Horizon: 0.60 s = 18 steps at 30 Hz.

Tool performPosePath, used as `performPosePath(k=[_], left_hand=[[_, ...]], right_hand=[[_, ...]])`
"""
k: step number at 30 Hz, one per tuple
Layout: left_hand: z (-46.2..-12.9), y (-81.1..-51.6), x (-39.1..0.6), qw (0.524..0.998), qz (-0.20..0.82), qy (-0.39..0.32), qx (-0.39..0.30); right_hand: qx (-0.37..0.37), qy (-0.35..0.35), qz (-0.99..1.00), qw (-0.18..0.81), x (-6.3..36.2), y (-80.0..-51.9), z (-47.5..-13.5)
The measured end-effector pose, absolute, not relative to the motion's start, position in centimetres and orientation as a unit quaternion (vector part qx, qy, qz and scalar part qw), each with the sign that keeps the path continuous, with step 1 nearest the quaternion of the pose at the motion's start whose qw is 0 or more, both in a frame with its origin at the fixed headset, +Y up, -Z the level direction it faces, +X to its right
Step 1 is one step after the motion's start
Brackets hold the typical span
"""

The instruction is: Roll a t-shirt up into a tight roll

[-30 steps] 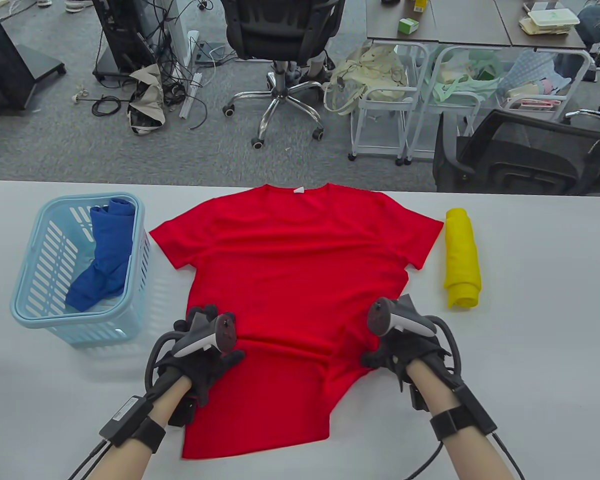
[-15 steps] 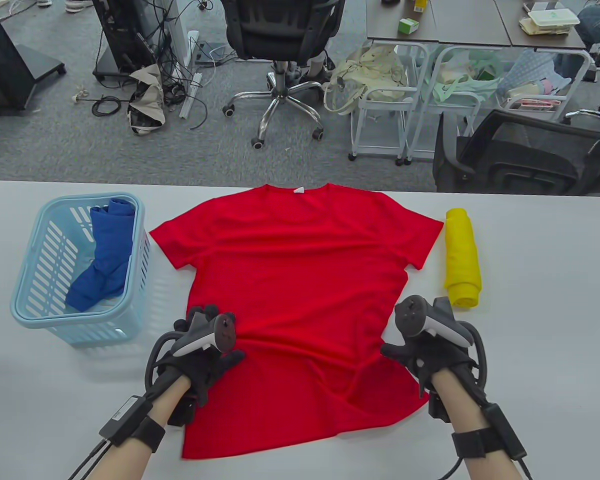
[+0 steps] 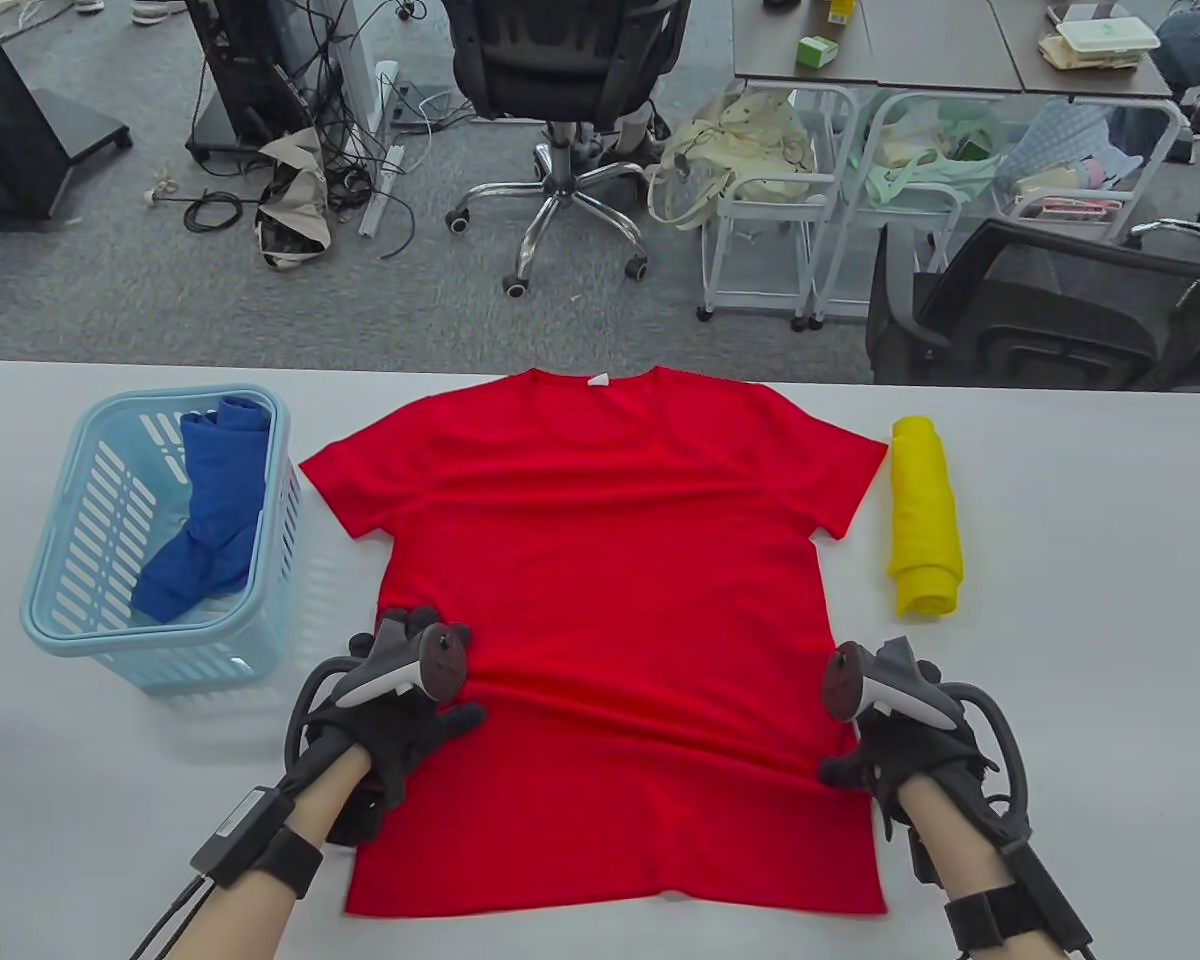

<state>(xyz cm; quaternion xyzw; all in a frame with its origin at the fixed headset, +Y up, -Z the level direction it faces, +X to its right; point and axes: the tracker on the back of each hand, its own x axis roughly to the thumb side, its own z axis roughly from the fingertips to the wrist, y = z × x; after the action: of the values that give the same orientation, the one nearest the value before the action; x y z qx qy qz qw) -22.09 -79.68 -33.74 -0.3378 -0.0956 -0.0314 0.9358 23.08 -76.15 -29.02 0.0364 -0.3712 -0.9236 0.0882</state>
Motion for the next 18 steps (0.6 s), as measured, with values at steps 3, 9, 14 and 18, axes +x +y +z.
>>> performPosePath(k=[3, 9, 14, 18], left_hand=[[-33.3, -78.6, -22.2, 0.936, -0.035, -0.091, -0.339], [-32.3, -77.6, -21.8, 0.939, -0.062, -0.092, -0.326], [-31.8, -78.3, -22.0, 0.929, -0.064, -0.089, -0.352], [-31.6, -76.4, -21.6, 0.935, -0.074, -0.098, -0.333]], right_hand=[[0.025, -0.346, -0.934, 0.082, 21.9, -75.2, -29.0], [-0.048, -0.322, -0.945, -0.035, 17.7, -75.7, -31.1], [-0.075, -0.372, -0.925, 0.002, 15.6, -78.9, -31.5], [-0.071, -0.356, -0.931, 0.028, 15.8, -78.0, -30.7]])
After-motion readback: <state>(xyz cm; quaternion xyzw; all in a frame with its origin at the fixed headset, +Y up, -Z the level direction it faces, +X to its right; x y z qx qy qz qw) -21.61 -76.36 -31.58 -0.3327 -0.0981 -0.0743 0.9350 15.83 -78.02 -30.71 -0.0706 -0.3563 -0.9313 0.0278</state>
